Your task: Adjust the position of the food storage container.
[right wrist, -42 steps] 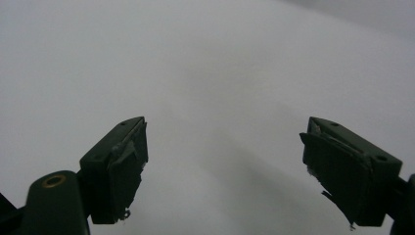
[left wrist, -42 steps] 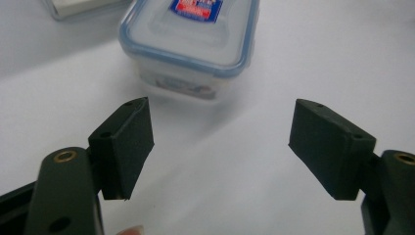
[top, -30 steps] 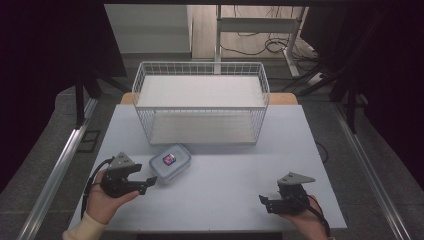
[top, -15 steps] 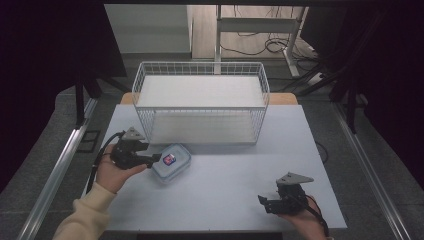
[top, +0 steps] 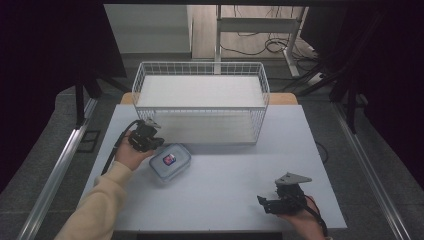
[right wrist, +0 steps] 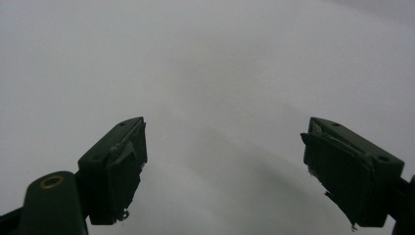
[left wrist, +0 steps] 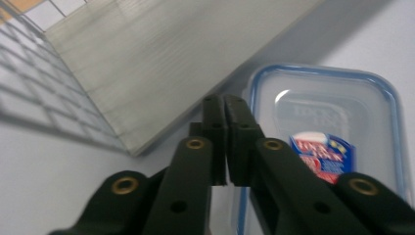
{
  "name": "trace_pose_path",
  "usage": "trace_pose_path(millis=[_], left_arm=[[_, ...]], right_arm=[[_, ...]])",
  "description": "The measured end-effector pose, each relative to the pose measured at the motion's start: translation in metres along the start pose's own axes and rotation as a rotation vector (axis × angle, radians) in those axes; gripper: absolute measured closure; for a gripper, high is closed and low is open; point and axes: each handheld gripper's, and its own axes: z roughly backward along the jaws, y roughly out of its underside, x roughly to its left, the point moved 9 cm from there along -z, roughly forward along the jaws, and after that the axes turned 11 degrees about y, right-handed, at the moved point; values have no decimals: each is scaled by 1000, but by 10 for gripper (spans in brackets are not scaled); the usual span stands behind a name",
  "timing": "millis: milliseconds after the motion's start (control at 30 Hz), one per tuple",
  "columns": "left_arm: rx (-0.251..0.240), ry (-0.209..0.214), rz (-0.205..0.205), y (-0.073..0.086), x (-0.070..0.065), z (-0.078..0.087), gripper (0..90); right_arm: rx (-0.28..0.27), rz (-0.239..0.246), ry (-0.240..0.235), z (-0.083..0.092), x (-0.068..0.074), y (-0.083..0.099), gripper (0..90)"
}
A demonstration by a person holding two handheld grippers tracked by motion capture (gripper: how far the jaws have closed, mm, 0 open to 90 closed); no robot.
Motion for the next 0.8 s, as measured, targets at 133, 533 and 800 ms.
trace_pose_path(millis=[133, 533, 800], left_arm=[[20, -4, 1, -1, 4, -7, 900], [96, -8, -78, 5, 4, -27, 900], [102, 22, -104, 3, -3, -30, 900]], right_arm=[[0, 4, 1, 0, 0, 0, 165], [-5, 4, 1, 1, -1, 0, 163], [-3, 17, -5, 1, 5, -1, 162]])
